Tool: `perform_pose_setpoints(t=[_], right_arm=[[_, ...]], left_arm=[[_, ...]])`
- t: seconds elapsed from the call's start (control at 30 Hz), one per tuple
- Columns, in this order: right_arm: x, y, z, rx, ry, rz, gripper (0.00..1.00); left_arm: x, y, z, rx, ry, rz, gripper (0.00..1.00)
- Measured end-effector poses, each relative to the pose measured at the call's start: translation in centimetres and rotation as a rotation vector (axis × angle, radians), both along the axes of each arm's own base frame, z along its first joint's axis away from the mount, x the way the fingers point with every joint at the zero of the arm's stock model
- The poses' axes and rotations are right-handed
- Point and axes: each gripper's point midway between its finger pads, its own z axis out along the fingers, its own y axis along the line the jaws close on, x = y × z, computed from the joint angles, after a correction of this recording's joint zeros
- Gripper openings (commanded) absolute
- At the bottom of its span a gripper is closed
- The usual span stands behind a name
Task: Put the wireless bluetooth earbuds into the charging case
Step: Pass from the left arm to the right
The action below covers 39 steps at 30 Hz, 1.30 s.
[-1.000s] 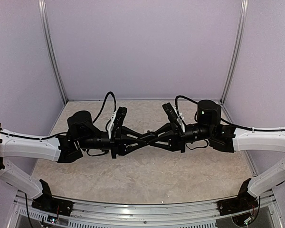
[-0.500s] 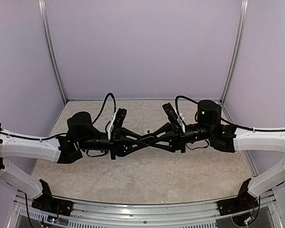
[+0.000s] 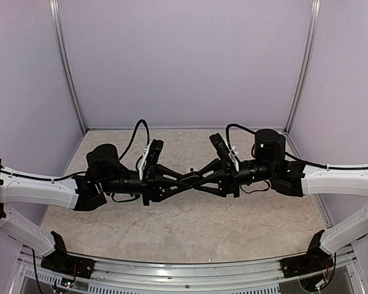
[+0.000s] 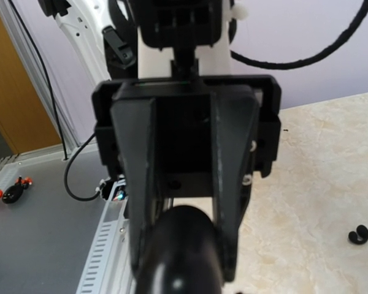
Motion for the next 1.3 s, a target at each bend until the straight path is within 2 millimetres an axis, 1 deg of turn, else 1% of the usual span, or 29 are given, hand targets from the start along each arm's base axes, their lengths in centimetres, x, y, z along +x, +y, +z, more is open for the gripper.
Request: perform_pose_setpoints(t=[0.1, 0.17, 0.37, 0.4, 0.5, 0.57, 0.77, 0.9, 0.97, 1.07, 1.1, 1.17, 1.23, 1.3], right_arm=[[0.0, 0.0, -0.06, -0.002, 0.002, 0.0, 0.4], [0.01, 0.0, -0.06, -0.002, 0.002, 0.0, 0.4], [0.0, 0.0, -0.07, -0.003, 0.004, -0.001, 0.35], [0.0, 0.0, -0.07, -0.003, 0.006, -0.001, 0.35], [0.03, 0.0, -0.08, -0.004, 0.006, -0.002, 0.42], [0.07, 0.0, -0.09, -0.004, 0.009, -0.005, 0.42], [0.12, 0.01, -0.08, -0.004, 0.009, -0.008, 0.39], [0.16, 0.01, -0.08, -0.004, 0.009, -0.009, 0.34], [0.16, 0.01, -0.07, -0.004, 0.007, -0.009, 0.34], [0.16, 0.01, -0.09, -0.004, 0.007, -0.009, 0.28], [0.15, 0.0, -0.1, -0.004, 0.005, -0.009, 0.25], [0.17, 0.0, -0.16, -0.007, 0.005, -0.01, 0.21], [0.19, -0.01, -0.22, -0.009, 0.005, -0.011, 0.19], [0.25, 0.0, -0.24, -0.009, -0.002, -0.014, 0.17]], left_arm=[[-0.01, 0.0, 0.01, 0.0, -0.001, -0.001, 0.03], [-0.04, 0.0, 0.02, -0.001, -0.001, -0.002, 0.03], [-0.05, 0.0, 0.02, -0.001, -0.001, -0.003, 0.03], [-0.05, 0.0, 0.02, -0.001, -0.001, -0.003, 0.03], [-0.07, 0.01, 0.01, -0.001, -0.001, -0.003, 0.03], [-0.1, 0.04, 0.01, -0.004, -0.004, -0.004, 0.03], [-0.17, 0.09, 0.11, -0.009, -0.007, -0.006, 0.03], [-0.09, 0.09, 0.11, -0.009, -0.007, -0.002, 0.03], [-0.05, 0.09, 0.09, -0.008, -0.007, 0.001, 0.02], [-0.02, 0.1, 0.05, -0.008, -0.007, 0.003, 0.03], [-0.01, 0.11, 0.02, -0.007, -0.006, 0.004, 0.05], [0.04, 0.13, -0.07, -0.006, -0.005, 0.008, 0.17], [0.14, 0.15, -0.11, -0.005, -0.004, 0.013, 0.28], [0.2, 0.16, -0.14, -0.004, -0.004, 0.017, 0.34]])
